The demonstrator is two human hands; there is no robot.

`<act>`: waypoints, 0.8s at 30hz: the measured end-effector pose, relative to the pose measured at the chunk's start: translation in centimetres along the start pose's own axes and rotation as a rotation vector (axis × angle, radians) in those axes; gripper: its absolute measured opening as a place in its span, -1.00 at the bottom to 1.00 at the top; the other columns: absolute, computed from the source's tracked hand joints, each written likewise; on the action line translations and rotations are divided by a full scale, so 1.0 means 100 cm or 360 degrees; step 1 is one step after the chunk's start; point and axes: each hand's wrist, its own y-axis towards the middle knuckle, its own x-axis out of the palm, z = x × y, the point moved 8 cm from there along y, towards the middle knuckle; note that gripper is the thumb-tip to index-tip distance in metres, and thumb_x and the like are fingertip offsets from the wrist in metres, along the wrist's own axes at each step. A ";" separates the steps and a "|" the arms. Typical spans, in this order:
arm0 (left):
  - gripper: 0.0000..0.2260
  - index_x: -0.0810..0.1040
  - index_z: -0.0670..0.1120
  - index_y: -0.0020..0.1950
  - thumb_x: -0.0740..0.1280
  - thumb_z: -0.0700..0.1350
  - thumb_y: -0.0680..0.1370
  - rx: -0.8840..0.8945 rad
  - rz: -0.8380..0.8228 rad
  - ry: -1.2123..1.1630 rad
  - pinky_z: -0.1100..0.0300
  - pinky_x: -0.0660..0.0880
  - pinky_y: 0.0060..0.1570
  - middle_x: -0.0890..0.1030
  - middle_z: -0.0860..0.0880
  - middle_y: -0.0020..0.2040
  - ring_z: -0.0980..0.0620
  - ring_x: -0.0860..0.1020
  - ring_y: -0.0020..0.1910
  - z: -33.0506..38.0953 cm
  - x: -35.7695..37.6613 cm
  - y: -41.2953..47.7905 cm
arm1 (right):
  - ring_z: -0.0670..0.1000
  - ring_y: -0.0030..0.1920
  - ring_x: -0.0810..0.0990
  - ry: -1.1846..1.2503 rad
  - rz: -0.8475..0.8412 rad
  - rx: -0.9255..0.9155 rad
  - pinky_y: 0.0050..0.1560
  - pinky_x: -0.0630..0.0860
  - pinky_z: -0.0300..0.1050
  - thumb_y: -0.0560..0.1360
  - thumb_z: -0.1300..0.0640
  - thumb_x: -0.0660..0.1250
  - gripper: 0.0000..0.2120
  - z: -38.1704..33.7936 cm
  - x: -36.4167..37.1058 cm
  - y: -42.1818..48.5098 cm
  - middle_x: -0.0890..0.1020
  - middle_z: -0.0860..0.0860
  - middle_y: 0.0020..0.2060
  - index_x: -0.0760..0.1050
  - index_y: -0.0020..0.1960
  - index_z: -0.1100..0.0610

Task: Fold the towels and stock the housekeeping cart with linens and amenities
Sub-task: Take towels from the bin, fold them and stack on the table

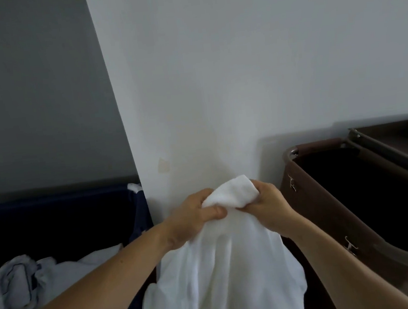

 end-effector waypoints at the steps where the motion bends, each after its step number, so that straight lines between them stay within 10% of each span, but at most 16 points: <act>1: -0.59 0.56 -0.19 0.18 0.34 0.07 0.47 -0.0035 -0.0062 -0.0172 0.00 0.55 0.09 0.64 -0.18 0.04 -0.14 0.62 0.03 -0.002 0.001 -0.001 | -0.15 -0.22 0.65 -0.0096 0.0046 -0.0038 -0.22 0.55 -0.22 0.40 0.45 0.46 -0.75 -0.002 -0.002 0.000 0.72 -0.01 -0.27 0.66 -0.11 0.12; 4: -0.56 0.67 -0.08 0.00 0.18 0.23 0.58 -0.0225 -0.0211 -0.0566 0.09 0.59 -0.04 0.66 -0.14 -0.06 -0.09 0.62 -0.05 -0.009 0.002 -0.004 | -0.04 -0.28 0.47 -0.0284 0.0218 -0.0133 -0.26 0.38 -0.10 0.39 0.51 0.32 -0.92 -0.003 -0.009 -0.001 0.58 0.28 -0.31 0.55 -0.19 0.39; 9: -0.68 0.59 -0.18 0.24 0.35 -0.10 0.52 -0.0369 -0.0438 -0.0601 -0.03 0.59 0.07 0.63 -0.21 0.13 -0.17 0.62 0.08 -0.021 0.000 -0.004 | -0.07 -0.33 0.43 -0.0013 0.0334 -0.0083 -0.30 0.35 -0.13 0.33 0.40 0.39 -0.88 0.004 -0.014 -0.008 0.47 0.11 -0.40 0.45 -0.22 0.38; 17: -0.78 0.62 -0.03 0.01 0.20 -0.02 0.66 -0.0102 0.0202 -0.0302 0.39 0.55 -0.27 0.67 0.16 -0.22 0.25 0.62 -0.27 -0.010 -0.018 0.009 | -0.07 -0.19 0.56 0.0165 -0.0249 0.0046 -0.19 0.49 -0.19 0.15 -0.03 0.41 -0.53 -0.010 0.017 -0.013 0.59 -0.05 -0.24 0.53 -0.02 0.20; 24: -0.76 0.67 -0.18 0.06 0.25 -0.09 0.64 -0.0077 0.0214 -0.0331 -0.17 0.56 0.13 0.70 -0.17 0.00 -0.08 0.67 -0.05 0.004 -0.018 0.001 | 0.01 -0.25 0.57 0.0182 -0.0245 0.0155 -0.17 0.47 -0.01 0.42 -0.15 0.49 -0.73 -0.018 0.017 -0.009 0.60 0.01 -0.30 0.64 -0.22 0.05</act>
